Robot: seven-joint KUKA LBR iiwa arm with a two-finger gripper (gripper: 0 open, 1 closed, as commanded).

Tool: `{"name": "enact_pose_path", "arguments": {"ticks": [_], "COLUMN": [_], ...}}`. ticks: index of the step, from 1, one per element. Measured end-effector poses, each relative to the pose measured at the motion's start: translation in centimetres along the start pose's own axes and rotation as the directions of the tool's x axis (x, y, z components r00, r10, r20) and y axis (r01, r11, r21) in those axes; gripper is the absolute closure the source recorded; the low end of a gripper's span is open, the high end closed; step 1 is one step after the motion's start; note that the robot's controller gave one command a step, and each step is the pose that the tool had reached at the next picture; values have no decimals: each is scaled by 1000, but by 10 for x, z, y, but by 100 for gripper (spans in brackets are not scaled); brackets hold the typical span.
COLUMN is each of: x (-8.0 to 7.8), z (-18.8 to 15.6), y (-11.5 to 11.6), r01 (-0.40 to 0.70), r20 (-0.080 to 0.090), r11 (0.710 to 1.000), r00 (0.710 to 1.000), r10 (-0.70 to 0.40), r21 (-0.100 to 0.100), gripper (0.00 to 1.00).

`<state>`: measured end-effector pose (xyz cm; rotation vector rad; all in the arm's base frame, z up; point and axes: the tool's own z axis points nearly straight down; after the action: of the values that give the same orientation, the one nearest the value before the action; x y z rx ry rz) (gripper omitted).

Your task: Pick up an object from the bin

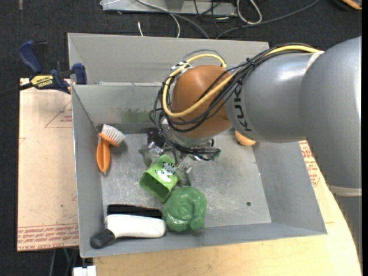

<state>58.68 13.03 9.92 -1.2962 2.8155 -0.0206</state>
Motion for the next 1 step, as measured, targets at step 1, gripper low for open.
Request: {"name": "enact_pose_path", "arguments": {"ticks": [1], "x": [3], "z": [11], "y": [6], "r01": [-190], "r20": [11], "r11": [982], "r00": [982], "r10": [190], "r21": [5], "gripper": [0]}}
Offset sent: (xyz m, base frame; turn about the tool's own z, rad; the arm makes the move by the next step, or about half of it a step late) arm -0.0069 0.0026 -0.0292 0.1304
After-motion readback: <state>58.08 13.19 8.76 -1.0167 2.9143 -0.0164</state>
